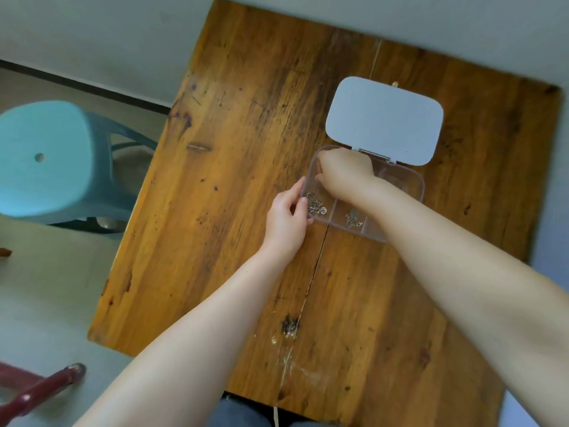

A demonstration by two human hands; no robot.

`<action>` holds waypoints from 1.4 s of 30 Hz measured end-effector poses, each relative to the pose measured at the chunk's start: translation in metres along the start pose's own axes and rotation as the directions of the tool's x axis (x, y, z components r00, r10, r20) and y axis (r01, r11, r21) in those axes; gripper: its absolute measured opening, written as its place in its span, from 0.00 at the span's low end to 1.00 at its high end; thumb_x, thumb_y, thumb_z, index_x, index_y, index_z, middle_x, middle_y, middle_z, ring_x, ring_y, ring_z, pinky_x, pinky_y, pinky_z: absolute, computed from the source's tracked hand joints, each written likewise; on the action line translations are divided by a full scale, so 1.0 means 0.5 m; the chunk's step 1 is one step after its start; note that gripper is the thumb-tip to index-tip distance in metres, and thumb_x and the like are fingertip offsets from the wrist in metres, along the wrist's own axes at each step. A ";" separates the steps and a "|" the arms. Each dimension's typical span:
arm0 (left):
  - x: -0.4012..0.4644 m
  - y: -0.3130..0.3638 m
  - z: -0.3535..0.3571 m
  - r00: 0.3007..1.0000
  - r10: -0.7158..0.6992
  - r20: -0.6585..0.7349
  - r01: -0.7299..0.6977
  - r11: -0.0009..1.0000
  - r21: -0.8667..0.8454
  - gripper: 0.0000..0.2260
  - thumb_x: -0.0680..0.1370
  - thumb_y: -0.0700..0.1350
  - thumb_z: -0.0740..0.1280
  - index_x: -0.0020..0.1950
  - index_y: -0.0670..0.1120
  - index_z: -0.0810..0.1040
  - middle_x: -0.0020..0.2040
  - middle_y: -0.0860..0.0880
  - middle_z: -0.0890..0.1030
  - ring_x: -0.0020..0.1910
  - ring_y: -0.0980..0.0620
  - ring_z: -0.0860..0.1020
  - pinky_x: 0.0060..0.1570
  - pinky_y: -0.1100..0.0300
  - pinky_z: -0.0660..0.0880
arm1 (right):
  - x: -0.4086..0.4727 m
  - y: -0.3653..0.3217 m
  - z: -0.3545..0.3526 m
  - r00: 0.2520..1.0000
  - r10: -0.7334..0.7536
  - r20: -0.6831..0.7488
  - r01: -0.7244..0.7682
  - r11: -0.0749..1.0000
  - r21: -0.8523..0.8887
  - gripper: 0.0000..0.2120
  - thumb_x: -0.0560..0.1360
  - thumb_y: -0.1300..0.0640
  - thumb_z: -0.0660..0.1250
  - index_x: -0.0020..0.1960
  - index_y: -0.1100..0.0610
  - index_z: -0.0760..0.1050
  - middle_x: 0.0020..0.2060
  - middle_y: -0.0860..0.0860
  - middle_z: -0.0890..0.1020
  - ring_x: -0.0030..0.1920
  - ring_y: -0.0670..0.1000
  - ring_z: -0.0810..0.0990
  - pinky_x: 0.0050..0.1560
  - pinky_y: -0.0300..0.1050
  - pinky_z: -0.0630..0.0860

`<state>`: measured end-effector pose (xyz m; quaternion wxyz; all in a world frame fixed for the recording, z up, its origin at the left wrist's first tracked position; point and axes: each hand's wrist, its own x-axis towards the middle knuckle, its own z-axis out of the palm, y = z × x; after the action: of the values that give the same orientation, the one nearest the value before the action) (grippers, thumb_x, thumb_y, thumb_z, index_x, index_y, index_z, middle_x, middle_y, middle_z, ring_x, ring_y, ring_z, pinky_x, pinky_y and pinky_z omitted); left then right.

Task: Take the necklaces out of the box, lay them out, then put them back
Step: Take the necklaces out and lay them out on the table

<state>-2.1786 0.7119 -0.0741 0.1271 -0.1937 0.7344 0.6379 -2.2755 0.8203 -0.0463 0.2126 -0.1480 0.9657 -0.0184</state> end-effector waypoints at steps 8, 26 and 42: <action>0.018 0.065 -0.032 0.953 0.226 0.202 -0.279 0.914 0.295 0.26 0.78 0.41 0.62 0.74 0.50 0.57 0.76 0.48 0.59 0.75 0.53 0.55 0.70 0.57 0.54 | -0.113 -0.025 -0.082 0.982 0.079 -0.174 0.073 0.686 0.724 0.05 0.78 0.55 0.64 0.47 0.57 0.74 0.42 0.51 0.80 0.41 0.49 0.80 0.41 0.41 0.76; 0.157 0.092 -0.407 0.860 -0.179 0.479 -0.157 0.800 0.580 0.18 0.78 0.54 0.62 0.35 0.42 0.74 0.31 0.50 0.73 0.31 0.52 0.71 0.40 0.56 0.72 | -0.280 -0.429 0.123 0.911 0.400 0.104 -0.187 0.173 0.967 0.09 0.76 0.61 0.66 0.45 0.48 0.80 0.41 0.42 0.82 0.37 0.39 0.80 0.39 0.30 0.75; 0.146 0.016 -0.380 0.542 0.206 0.815 -0.837 0.041 0.546 0.11 0.77 0.49 0.65 0.54 0.44 0.75 0.51 0.43 0.76 0.51 0.43 0.71 0.48 0.50 0.69 | -0.261 -0.512 0.190 0.978 0.198 0.068 -0.186 0.671 0.718 0.11 0.78 0.52 0.62 0.59 0.51 0.75 0.41 0.45 0.80 0.41 0.44 0.76 0.41 0.37 0.74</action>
<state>-2.2358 0.5167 -0.0692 0.1485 0.4067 0.8948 0.1088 -2.0516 0.6167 -0.0547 0.2468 0.0495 0.8927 -0.3738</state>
